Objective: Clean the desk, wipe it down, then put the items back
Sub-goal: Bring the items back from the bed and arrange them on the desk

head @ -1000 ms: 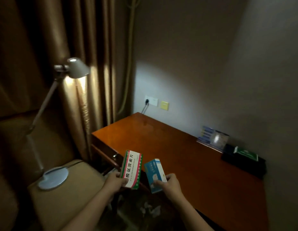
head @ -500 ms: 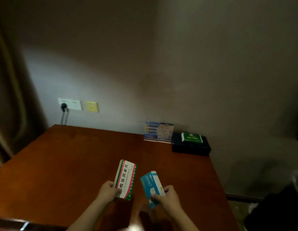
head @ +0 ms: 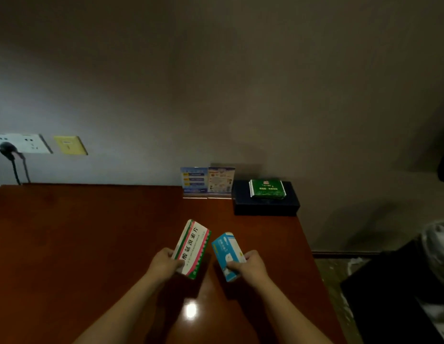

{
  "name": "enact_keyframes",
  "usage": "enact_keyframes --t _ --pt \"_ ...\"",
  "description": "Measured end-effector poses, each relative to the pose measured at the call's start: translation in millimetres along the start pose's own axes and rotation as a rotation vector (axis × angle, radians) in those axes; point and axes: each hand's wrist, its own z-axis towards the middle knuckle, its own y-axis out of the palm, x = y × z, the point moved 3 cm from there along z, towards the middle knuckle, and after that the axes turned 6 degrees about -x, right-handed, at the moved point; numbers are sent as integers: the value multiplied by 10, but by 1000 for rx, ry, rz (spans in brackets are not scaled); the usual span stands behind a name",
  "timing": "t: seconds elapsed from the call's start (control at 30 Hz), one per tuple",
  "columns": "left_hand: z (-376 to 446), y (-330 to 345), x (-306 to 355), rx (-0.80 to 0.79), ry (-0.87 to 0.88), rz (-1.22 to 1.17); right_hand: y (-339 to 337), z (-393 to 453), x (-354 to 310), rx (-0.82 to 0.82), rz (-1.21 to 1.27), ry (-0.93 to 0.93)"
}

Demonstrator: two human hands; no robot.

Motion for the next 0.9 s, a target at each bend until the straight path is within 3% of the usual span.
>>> enact_keyframes --t 0.43,0.73,0.9 --pt "833 -512 39 31 -98 107 343 765 -281 -230 -44 97" --pt "1454 -626 243 -96 -73 114 395 1213 -568 -438 -242 157" --pt "1654 -567 254 -182 -74 124 440 1356 -535 -462 -258 188"
